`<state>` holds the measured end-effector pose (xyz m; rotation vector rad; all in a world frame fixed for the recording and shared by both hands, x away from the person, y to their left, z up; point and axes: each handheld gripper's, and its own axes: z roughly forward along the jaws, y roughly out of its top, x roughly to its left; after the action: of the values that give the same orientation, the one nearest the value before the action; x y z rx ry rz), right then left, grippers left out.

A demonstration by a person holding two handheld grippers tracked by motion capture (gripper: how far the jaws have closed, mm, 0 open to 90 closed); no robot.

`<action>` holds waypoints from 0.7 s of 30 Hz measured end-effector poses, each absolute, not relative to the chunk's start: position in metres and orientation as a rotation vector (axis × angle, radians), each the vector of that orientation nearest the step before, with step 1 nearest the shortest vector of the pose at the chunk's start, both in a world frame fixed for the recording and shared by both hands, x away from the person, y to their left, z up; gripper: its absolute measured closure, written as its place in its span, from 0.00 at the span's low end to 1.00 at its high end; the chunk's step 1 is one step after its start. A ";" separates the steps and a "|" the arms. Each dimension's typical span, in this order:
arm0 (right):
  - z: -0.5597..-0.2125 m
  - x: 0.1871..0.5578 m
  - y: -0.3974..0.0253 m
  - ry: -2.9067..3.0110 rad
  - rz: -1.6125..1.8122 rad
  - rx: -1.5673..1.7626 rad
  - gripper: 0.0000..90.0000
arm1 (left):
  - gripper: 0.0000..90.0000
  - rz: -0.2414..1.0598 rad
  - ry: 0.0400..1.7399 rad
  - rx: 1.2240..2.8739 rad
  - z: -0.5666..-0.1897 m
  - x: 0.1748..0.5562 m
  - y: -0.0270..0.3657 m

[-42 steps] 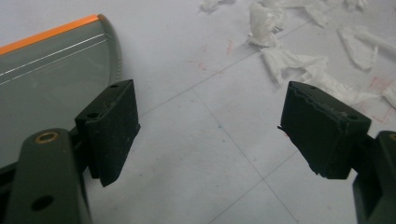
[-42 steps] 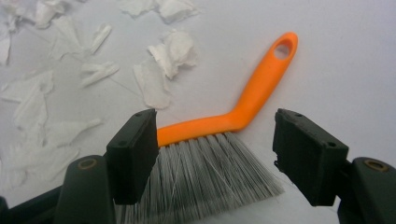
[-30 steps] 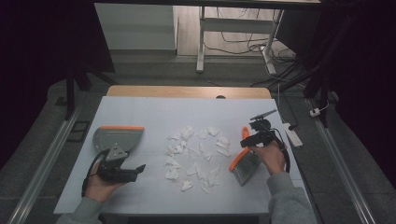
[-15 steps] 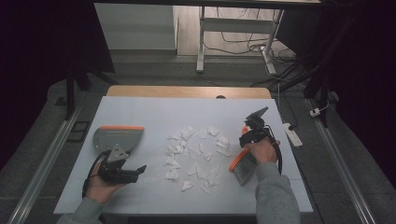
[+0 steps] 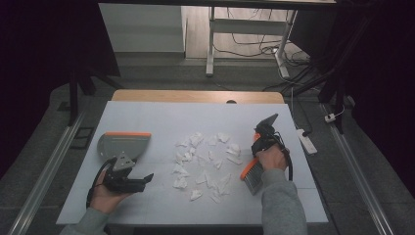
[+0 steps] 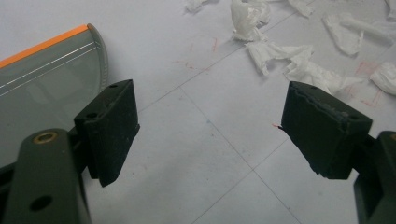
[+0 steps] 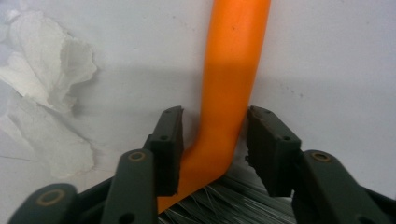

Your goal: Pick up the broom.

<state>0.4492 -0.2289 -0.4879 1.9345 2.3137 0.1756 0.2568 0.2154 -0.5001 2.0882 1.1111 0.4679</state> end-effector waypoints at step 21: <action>-0.466 0.432 -0.263 2.411 0.489 1.867 0.79 | 0.22 0.476 1.120 2.088 -0.501 0.258 0.217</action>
<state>0.4315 -0.2634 -0.4658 1.8672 2.4107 0.4886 0.2575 0.2171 -0.5008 2.0878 1.1197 0.4758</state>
